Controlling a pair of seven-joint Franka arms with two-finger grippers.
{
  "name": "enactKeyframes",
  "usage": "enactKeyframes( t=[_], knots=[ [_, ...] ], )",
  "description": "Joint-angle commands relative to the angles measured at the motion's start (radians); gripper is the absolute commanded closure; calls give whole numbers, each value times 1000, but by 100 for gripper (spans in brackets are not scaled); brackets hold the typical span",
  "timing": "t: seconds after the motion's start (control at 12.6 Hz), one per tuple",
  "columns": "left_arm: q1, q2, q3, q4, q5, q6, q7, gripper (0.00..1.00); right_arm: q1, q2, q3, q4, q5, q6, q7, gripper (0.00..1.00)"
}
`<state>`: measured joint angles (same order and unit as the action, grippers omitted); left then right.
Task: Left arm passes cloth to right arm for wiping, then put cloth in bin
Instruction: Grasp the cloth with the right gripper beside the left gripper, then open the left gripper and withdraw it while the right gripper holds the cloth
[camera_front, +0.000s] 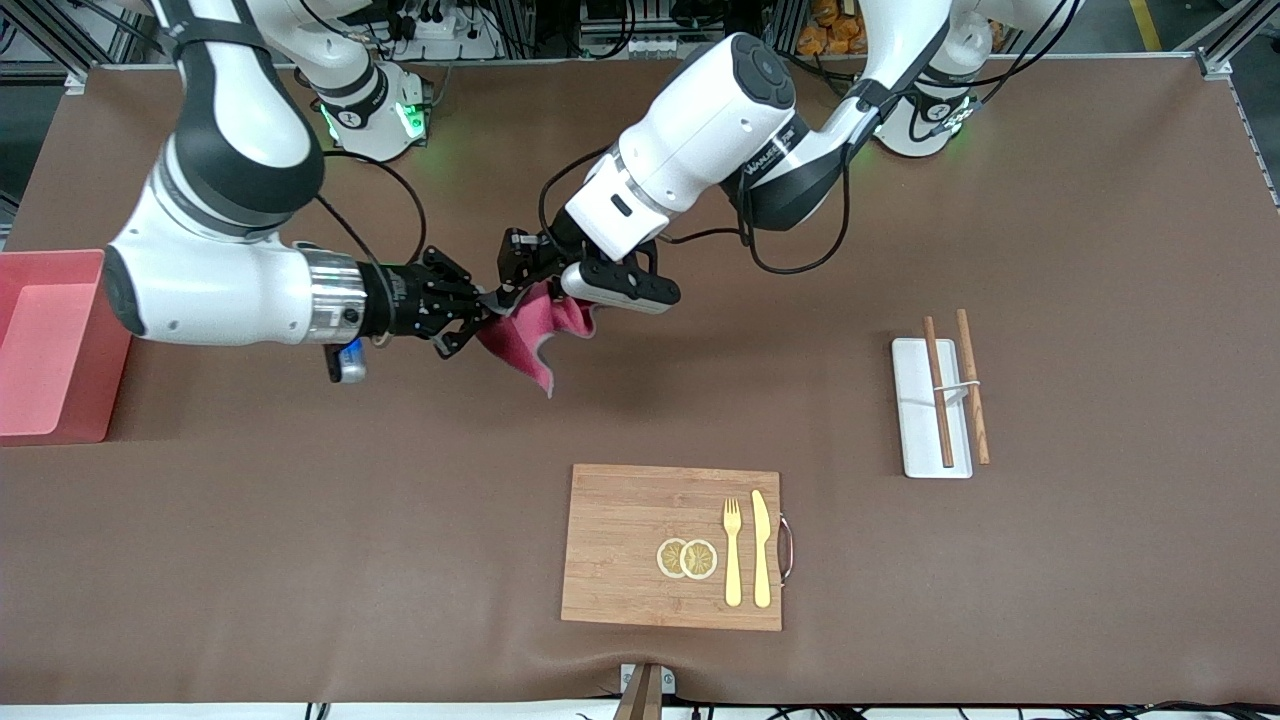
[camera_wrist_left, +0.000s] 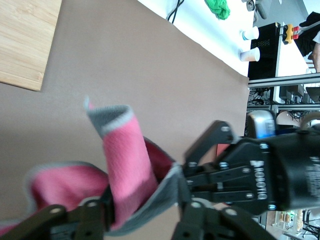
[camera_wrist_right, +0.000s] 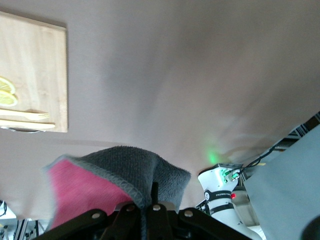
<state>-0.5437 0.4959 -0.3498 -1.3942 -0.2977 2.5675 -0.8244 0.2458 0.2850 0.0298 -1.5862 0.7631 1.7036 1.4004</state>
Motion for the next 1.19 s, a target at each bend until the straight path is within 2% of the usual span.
enactKeyframes(
  t=[0.0, 0.16, 0.32, 0.63, 0.79, 0.95, 1.03, 1.11],
  knots=[
    [43, -36, 5, -34, 2, -3, -10, 0, 7, 16, 5, 35, -74, -19, -72, 100],
    [109, -69, 5, -80, 3, -36, -4, 0, 36, 45, 7, 25, -200, 25, -112, 100],
    [195, -105, 5, -104, 58, -154, 31, 0, 46, 77, 5, -62, -307, 95, -217, 100],
    [347, -152, 3, -103, 155, -436, 76, 0, 6, 85, 2, -299, -352, 362, -467, 100],
    [442, -192, 3, -103, 169, -571, 155, 0, -81, 101, 1, -362, -376, 415, -646, 100],
    [532, -226, 5, -100, 169, -680, 281, 0, -227, 124, -4, -383, -439, 426, -911, 100],
    [575, -243, 5, -101, 170, -729, 345, 0, -285, 126, -7, -382, -480, 419, -1033, 100],
    [614, -266, 5, -103, 173, -784, 404, 0, -343, 125, -7, -377, -570, 416, -1116, 100]
  ],
)
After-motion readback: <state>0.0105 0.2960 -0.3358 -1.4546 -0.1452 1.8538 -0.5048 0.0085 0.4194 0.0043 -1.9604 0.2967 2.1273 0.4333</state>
